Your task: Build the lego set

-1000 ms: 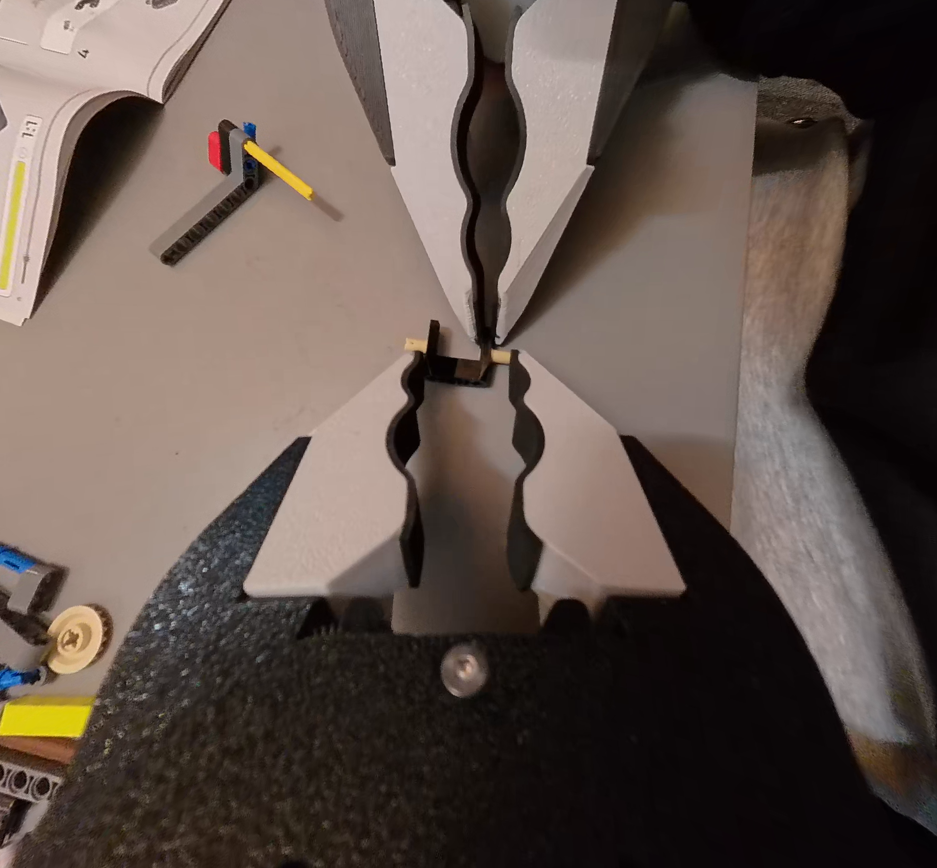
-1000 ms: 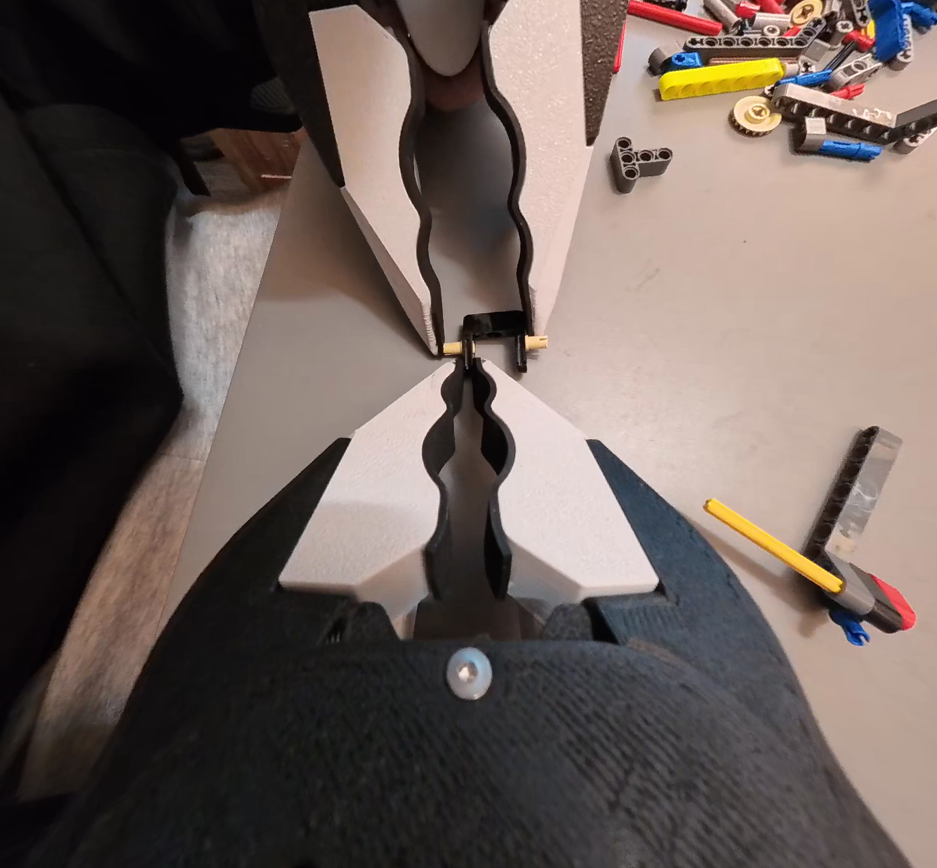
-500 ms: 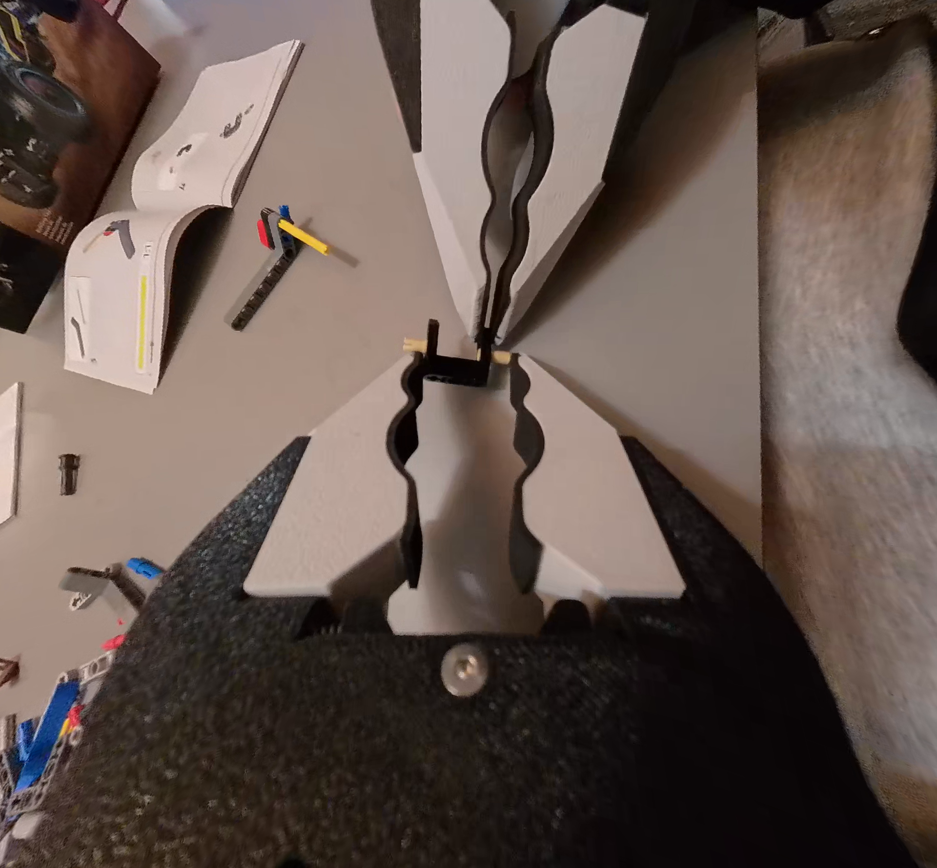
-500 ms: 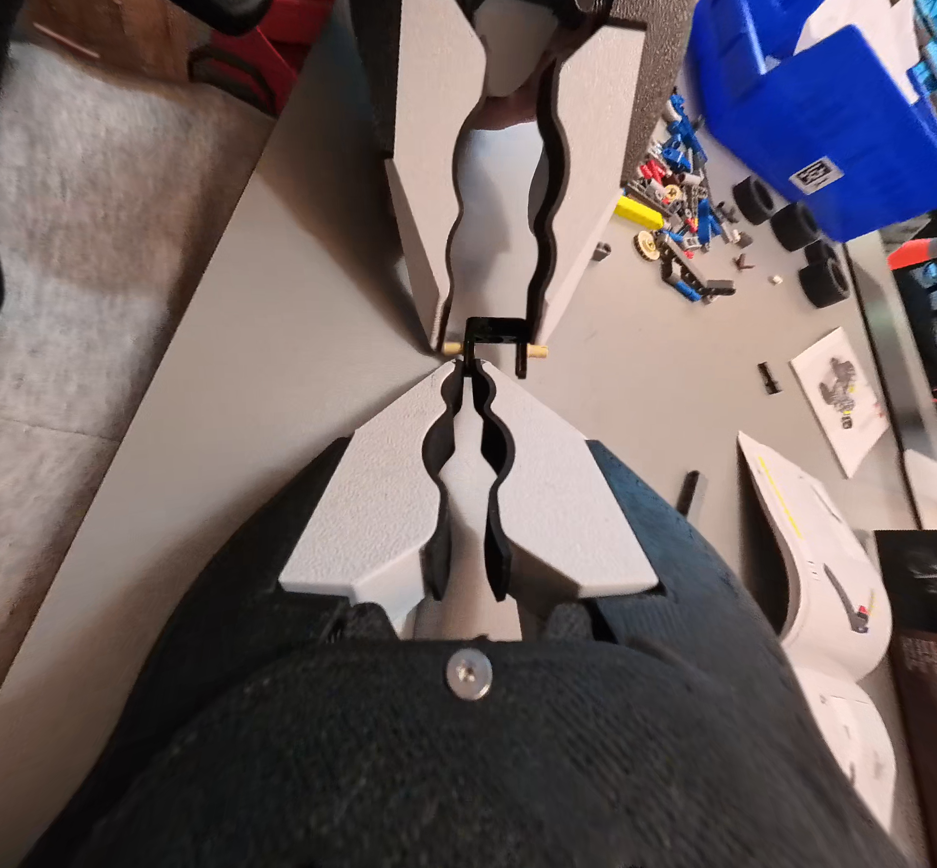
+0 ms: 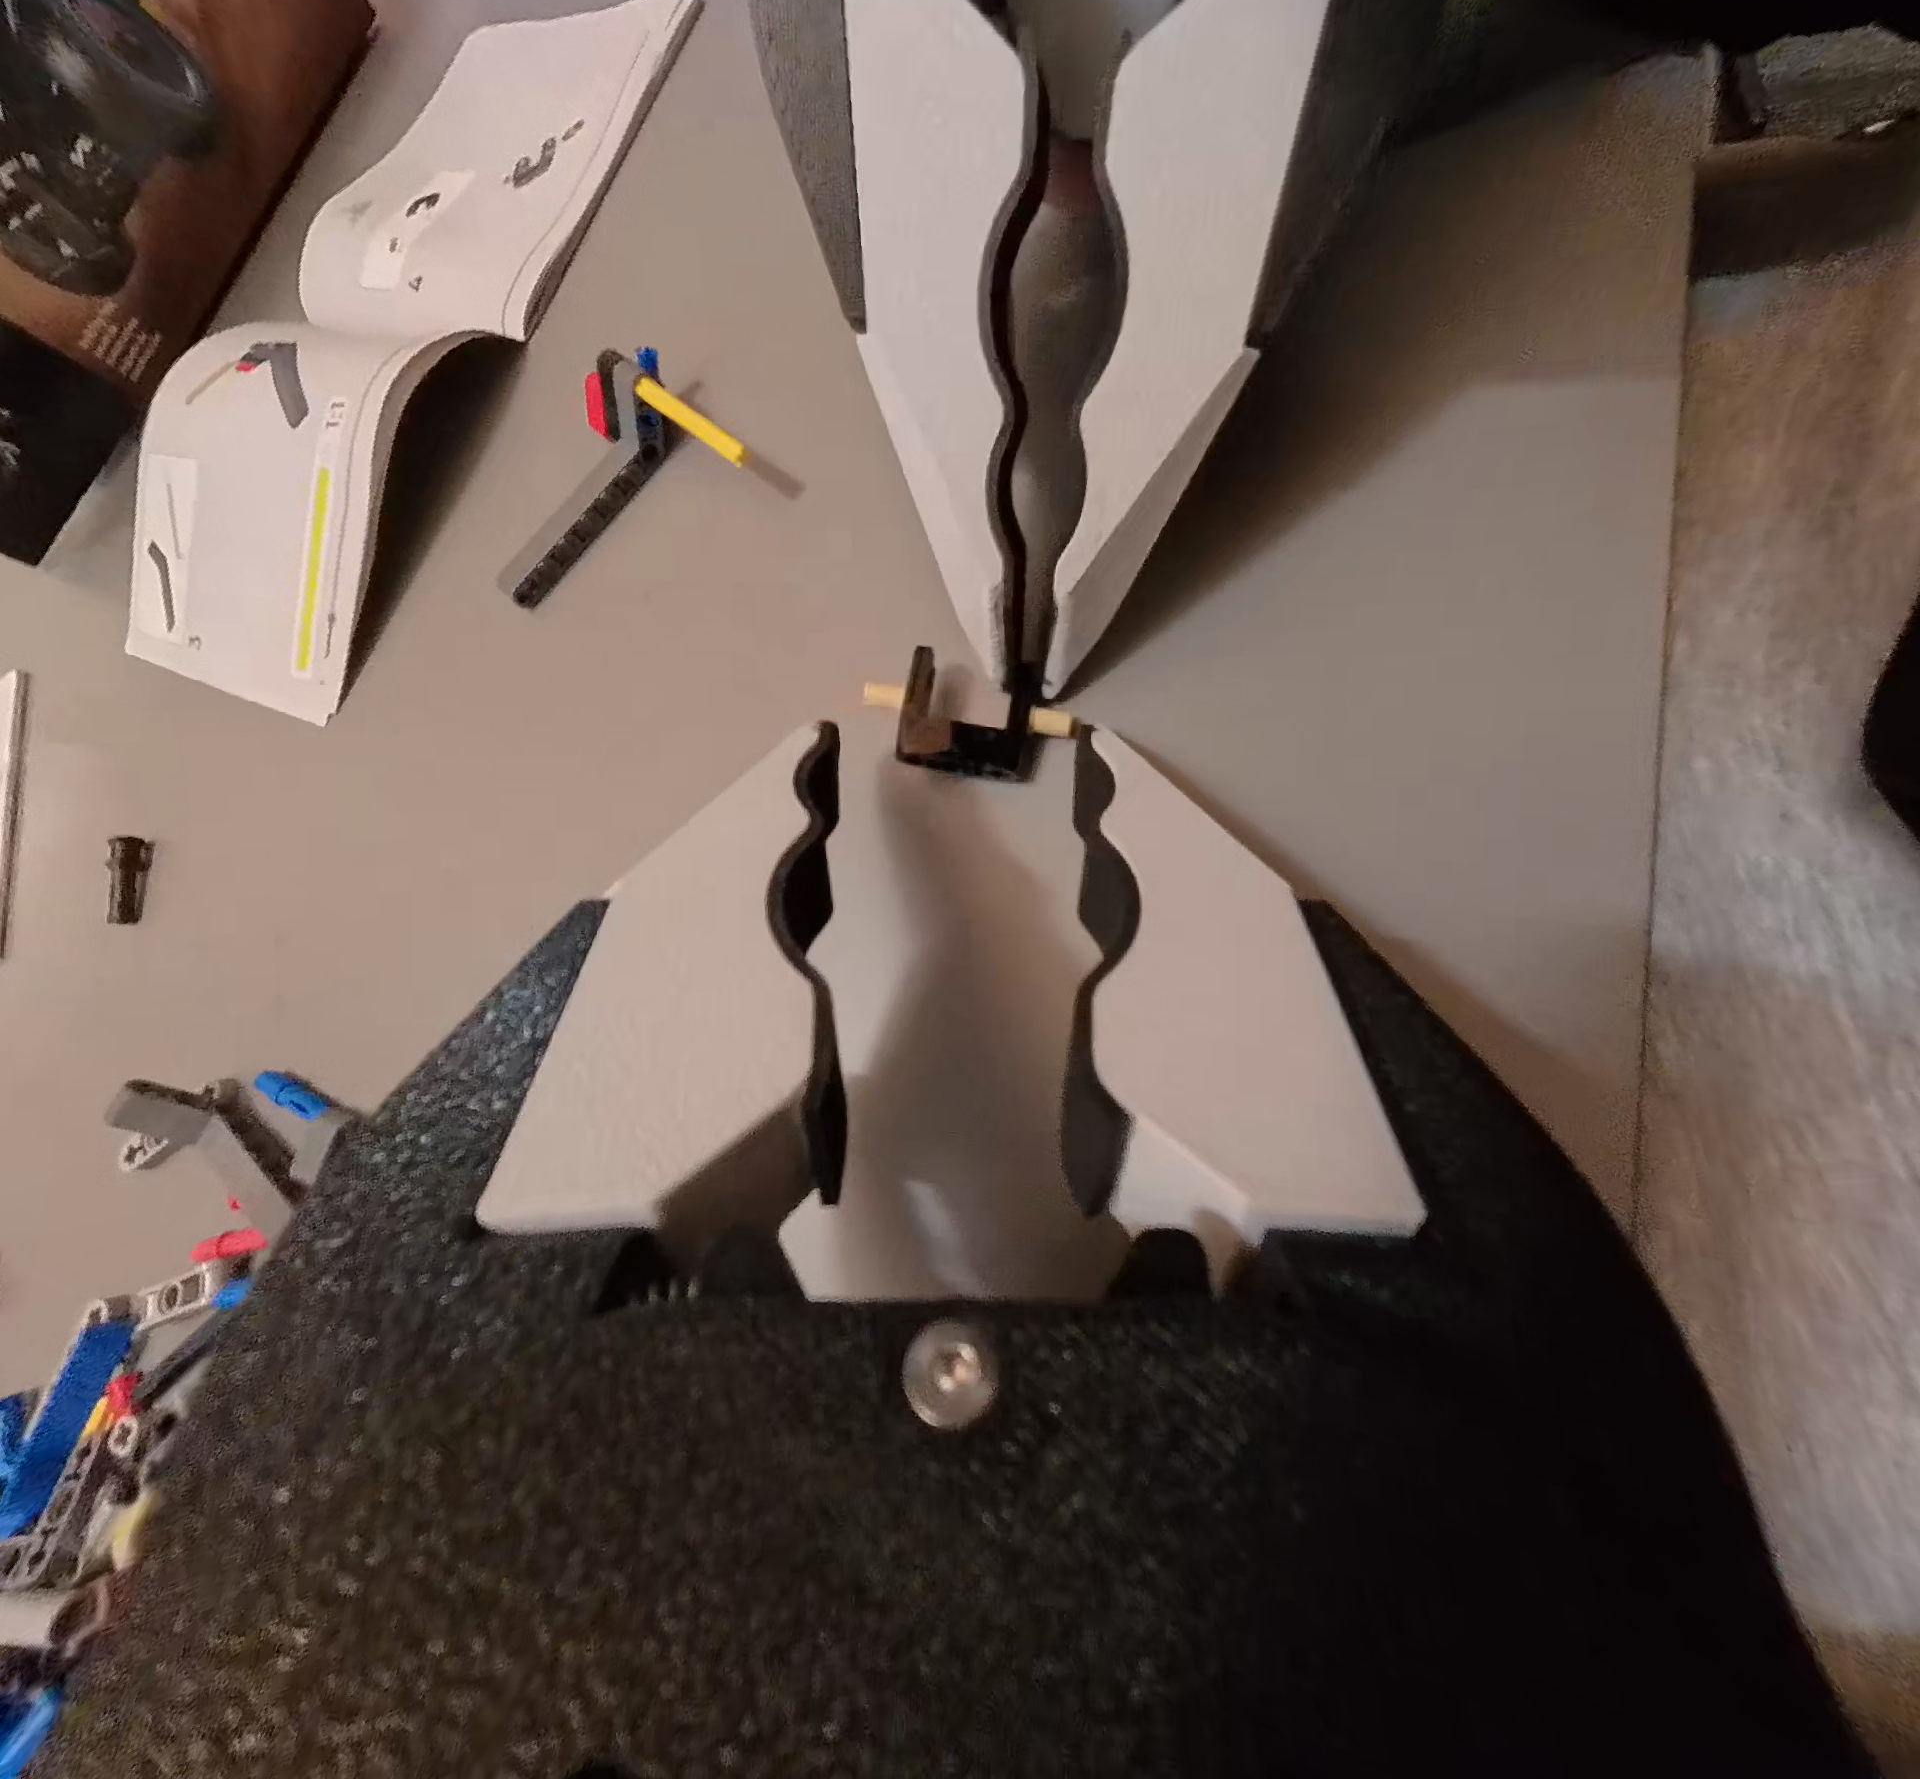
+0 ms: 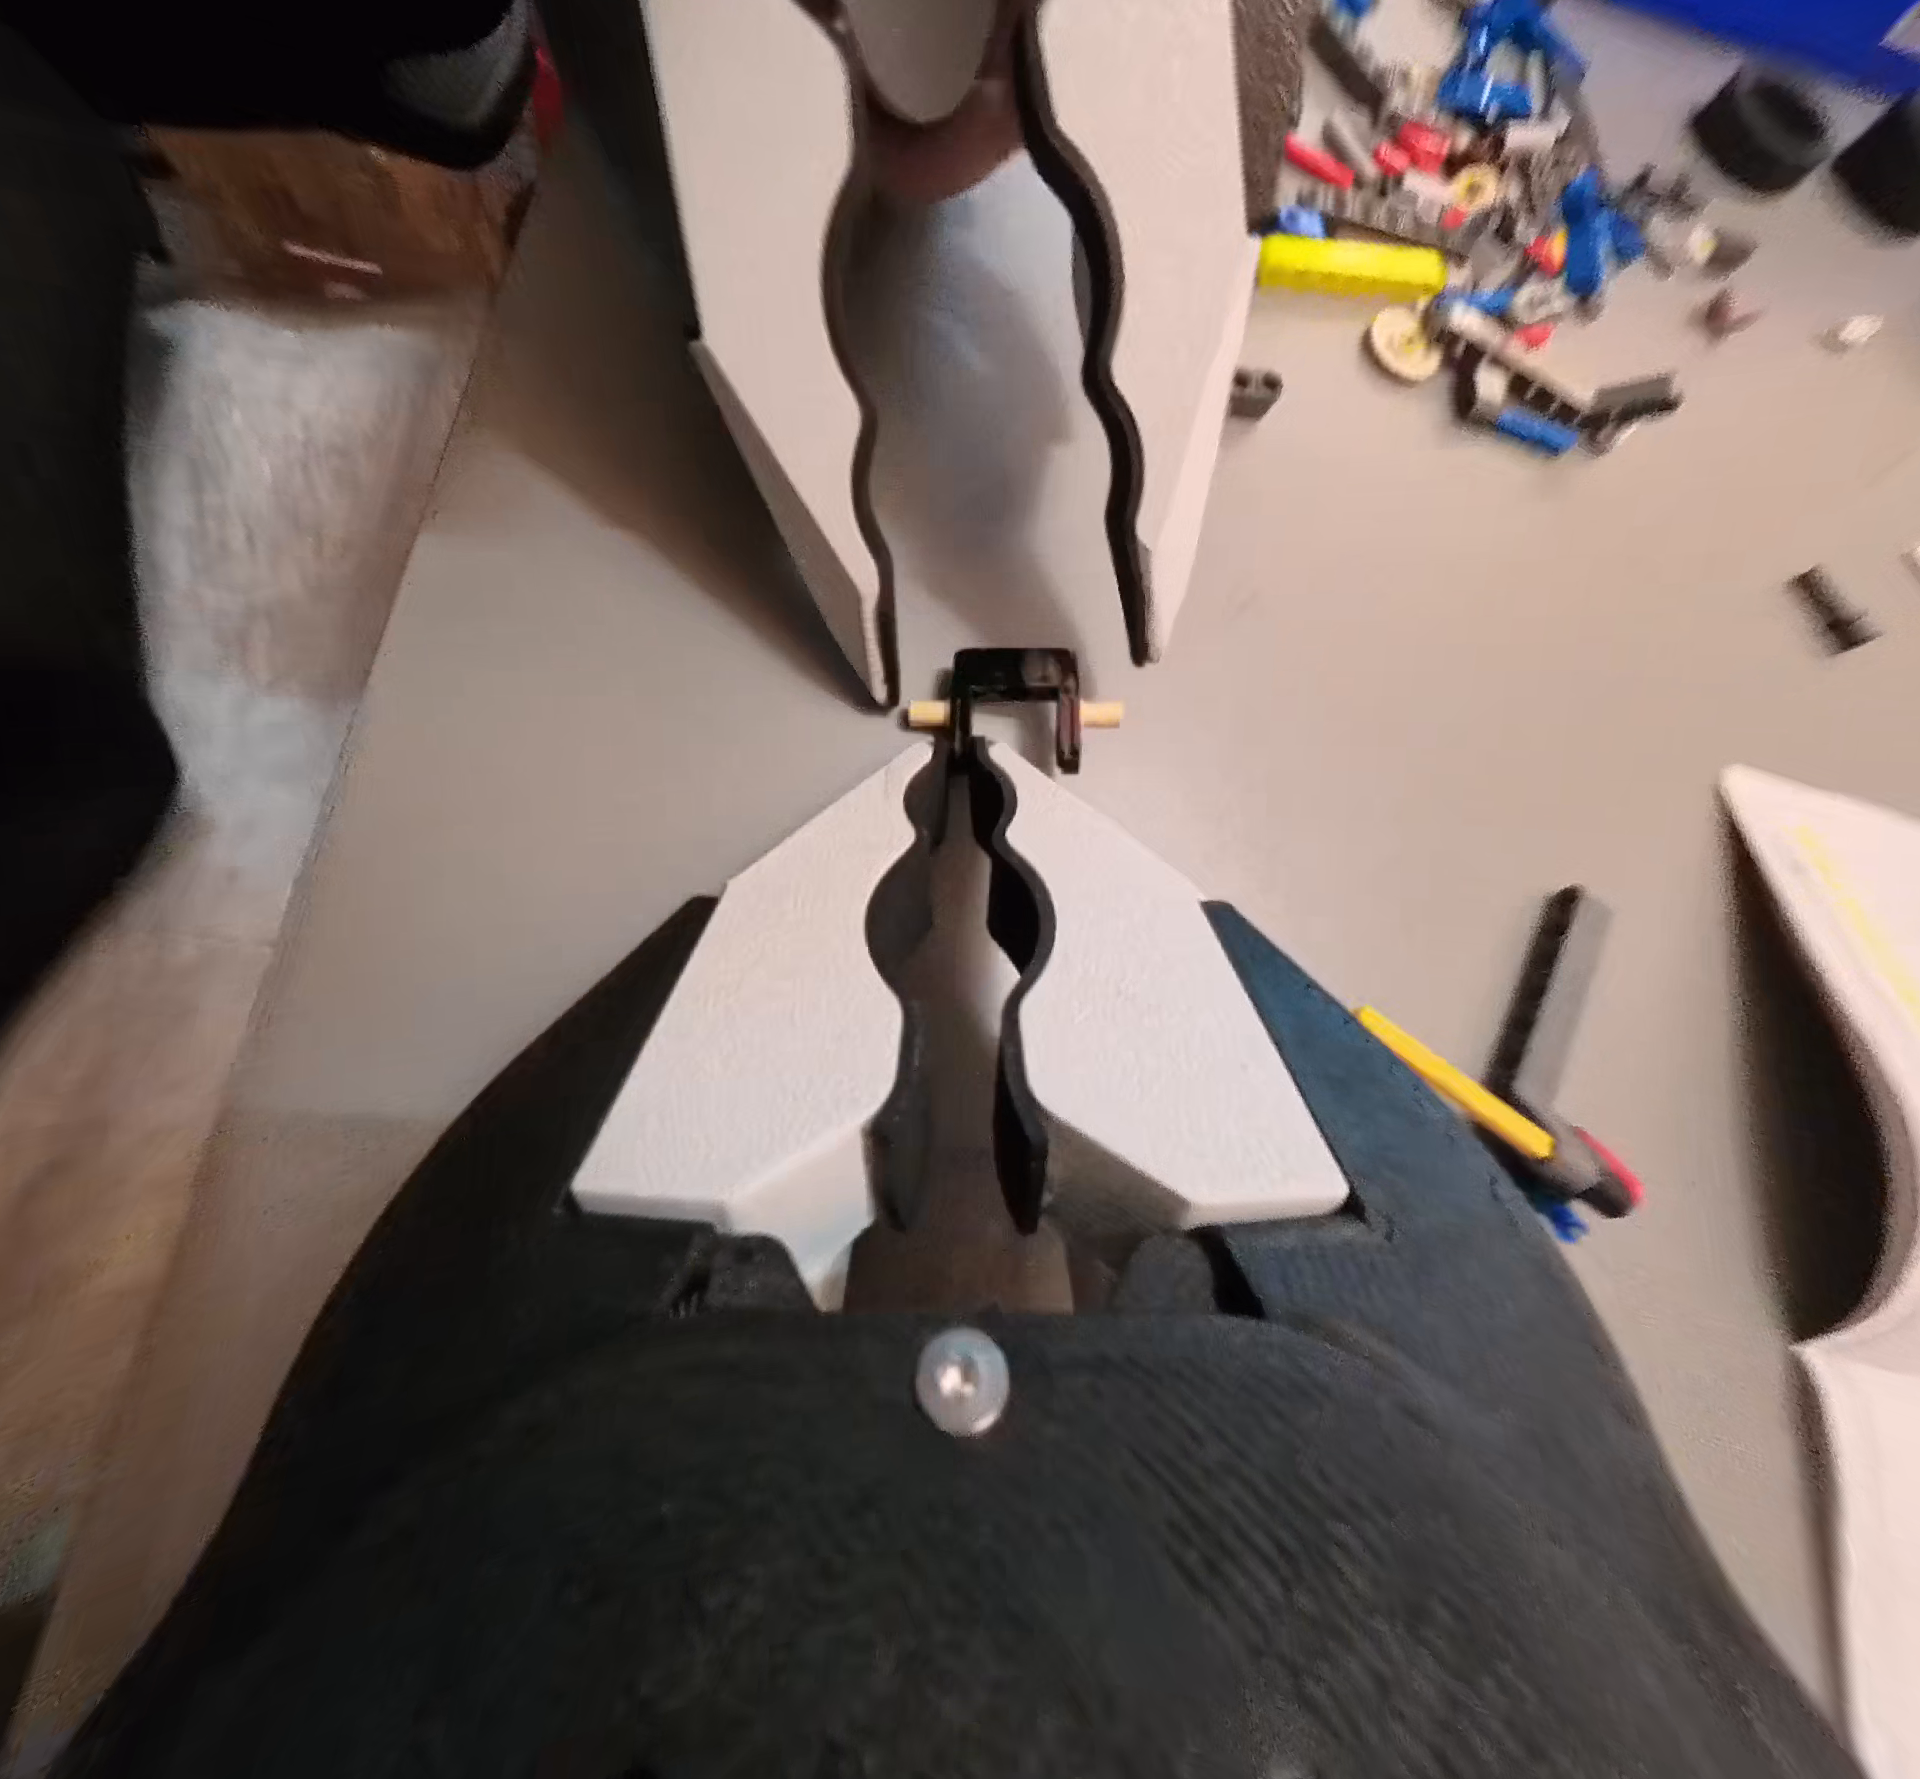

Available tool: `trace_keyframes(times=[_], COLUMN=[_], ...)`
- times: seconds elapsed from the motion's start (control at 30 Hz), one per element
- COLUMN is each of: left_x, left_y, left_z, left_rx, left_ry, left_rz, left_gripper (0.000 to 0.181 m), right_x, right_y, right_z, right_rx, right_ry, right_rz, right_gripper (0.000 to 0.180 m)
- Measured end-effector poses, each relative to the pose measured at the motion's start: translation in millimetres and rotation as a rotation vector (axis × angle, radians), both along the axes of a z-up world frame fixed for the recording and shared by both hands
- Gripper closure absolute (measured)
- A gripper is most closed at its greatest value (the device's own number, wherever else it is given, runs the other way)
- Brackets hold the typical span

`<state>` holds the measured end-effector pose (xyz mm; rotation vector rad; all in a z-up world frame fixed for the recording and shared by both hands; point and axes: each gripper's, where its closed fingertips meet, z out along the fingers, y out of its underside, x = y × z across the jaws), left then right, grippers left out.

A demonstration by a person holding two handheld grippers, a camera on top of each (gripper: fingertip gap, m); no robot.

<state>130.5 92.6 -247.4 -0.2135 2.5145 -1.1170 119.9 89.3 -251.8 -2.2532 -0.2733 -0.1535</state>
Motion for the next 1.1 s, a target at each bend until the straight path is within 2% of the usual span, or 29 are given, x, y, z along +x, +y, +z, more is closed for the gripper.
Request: trace_keyframes(times=[0.03,0.17,0.33,0.87,1.1], left_x=[1.2,2.5,1.0,-4.1,-4.3], left_y=[0.7,2.3,1.9,6.0,9.2], left_z=[-0.5,-1.8,-1.9,-3.2,-3.3], left_rx=[-0.001,-0.010,-0.007,-0.020,-0.025], left_ry=[0.014,0.060,0.053,0.120,0.139], left_rz=[0.010,0.024,0.013,0.012,0.020], left_gripper=[0.137,0.136,0.139,0.137,0.135], right_x=[0.5,2.5,3.2,3.6,3.7], right_y=[0.0,-0.6,-0.4,-0.2,-0.3], right_z=[-0.2,-0.2,0.0,-0.2,-0.5], right_rx=[-0.010,-0.036,-0.043,-0.039,-0.022], right_ry=[0.068,0.278,0.352,0.317,0.155], right_rz=[-0.011,-0.039,-0.043,-0.044,-0.045], right_gripper=[0.178,0.178,0.178,0.178,0.177])
